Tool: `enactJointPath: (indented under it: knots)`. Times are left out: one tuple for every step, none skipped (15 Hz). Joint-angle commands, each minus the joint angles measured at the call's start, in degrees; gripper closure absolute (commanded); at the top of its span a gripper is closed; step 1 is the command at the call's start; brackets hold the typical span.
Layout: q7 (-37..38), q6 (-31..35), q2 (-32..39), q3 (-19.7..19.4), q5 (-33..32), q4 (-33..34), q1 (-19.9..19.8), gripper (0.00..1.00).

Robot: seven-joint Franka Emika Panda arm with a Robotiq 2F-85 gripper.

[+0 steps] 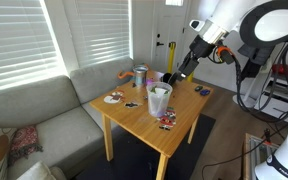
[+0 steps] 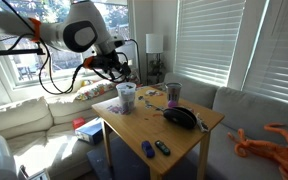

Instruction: Empty the plastic cup then set one squishy drink upright on the table

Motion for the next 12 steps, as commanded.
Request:
enactJointPath:
  knots:
    - [1.0,-1.0,8.2,1.3,3.8,7.2,1.7,0.00]
    - [0.9,-1.0,9.6,1.4,5.4,8.1,2.4,0.00]
    - [1.3,-0.9,10.8,2.0,6.0,8.9,2.5,0.00]
    - [1.4,-1.5,12.1,2.4,6.6,9.7,2.7,0.00]
    - [2.3,-1.8,13.3,3.1,6.2,10.4,2.3,0.00]
    - [2.5,-1.7,14.3,3.4,6.4,10.9,2.2,0.00]
    - [2.4,-0.5,15.1,3.8,6.3,10.9,2.2,0.00]
    - [2.1,-0.4,16.0,3.6,7.7,11.1,2.5,0.00]
    - [2.1,-0.3,16.8,3.8,8.1,11.3,2.4,0.00]
    - [2.1,-0.6,17.5,3.9,8.7,11.6,2.4,0.00]
    - [1.9,0.0,18.0,4.1,9.0,11.5,2.4,0.00]
    - [1.7,0.2,18.5,4.3,9.2,11.7,2.4,0.00]
